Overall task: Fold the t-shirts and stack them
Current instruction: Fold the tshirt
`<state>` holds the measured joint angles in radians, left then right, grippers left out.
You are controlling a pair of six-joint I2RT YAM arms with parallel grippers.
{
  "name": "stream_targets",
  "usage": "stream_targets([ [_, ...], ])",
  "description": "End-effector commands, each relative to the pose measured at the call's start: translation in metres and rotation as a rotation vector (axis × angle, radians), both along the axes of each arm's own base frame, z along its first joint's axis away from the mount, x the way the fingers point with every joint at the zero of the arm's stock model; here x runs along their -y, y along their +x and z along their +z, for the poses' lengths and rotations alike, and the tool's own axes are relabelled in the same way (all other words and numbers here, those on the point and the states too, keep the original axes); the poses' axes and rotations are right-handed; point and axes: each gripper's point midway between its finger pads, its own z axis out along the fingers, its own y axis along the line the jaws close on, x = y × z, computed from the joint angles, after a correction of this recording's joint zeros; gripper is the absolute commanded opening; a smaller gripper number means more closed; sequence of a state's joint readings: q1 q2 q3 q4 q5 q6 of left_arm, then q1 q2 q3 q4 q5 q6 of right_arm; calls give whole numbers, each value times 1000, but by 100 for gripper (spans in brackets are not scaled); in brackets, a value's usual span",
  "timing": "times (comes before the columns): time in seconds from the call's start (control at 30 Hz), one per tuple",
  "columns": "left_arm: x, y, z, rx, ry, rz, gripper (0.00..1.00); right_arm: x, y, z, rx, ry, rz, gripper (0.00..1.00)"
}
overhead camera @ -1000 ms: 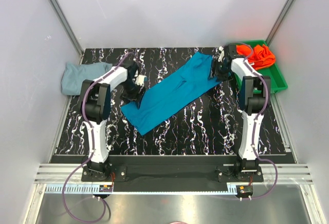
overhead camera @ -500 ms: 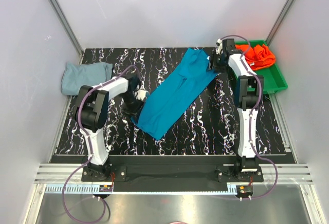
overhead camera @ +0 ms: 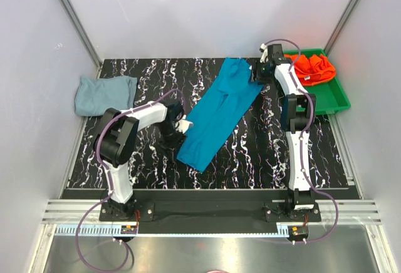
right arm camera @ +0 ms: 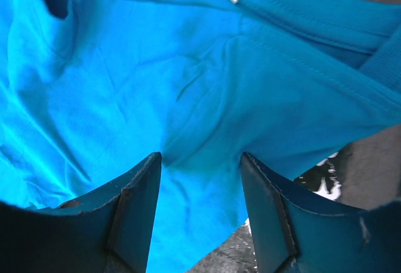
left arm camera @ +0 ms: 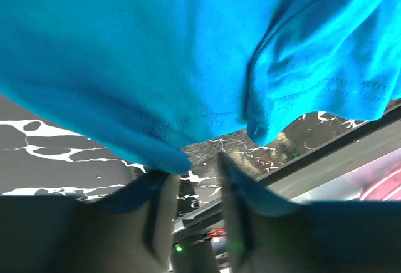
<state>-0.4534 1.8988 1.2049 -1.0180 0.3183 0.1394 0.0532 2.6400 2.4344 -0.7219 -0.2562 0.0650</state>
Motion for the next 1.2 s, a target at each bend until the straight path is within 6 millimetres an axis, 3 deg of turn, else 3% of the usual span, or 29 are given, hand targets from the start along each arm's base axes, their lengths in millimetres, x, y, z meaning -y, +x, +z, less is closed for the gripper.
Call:
stream_targets([
  [0.0, 7, 15, 16, 77, -29, 10, 48, -13, -2, 16, 20, 6, 44, 61],
  [0.03, 5, 20, 18, 92, -10, 17, 65, -13, -4, 14, 14, 1, 49, 62],
  [0.33, -14, 34, 56, 233, 22, 29, 63, -10, -8, 23, 20, -18, 52, 62],
  [0.53, -16, 56, 36, 176, 23, 77, 61, -8, -9, 29, 27, -30, 53, 62],
  [0.67, -14, 85, 24, 161, 7, 109, 57, -7, -11, 29, 26, -36, 56, 62],
  [0.73, -12, 90, 20, 153, 7, 112, 56, -7, -11, 29, 28, -37, 55, 62],
  [0.83, -12, 93, 17, 135, 0, 116, 49, -7, -9, 28, 31, -41, 55, 62],
  [0.87, -12, 93, 17, 134, -5, 117, 34, -6, -8, 29, 37, -40, 52, 62],
  [1.0, -9, 84, 17, 104, -28, 119, 15, -7, -5, 28, 43, -38, 54, 62],
  [1.07, -10, 76, 15, 86, -32, 122, 12, -7, -3, 27, 42, -36, 50, 62],
  [1.1, -10, 74, 16, 81, -33, 124, 0, -8, -4, 26, 41, -34, 53, 62],
  [1.17, -12, 69, 18, 81, -33, 124, 0, -8, -3, 25, 42, -35, 53, 63],
])
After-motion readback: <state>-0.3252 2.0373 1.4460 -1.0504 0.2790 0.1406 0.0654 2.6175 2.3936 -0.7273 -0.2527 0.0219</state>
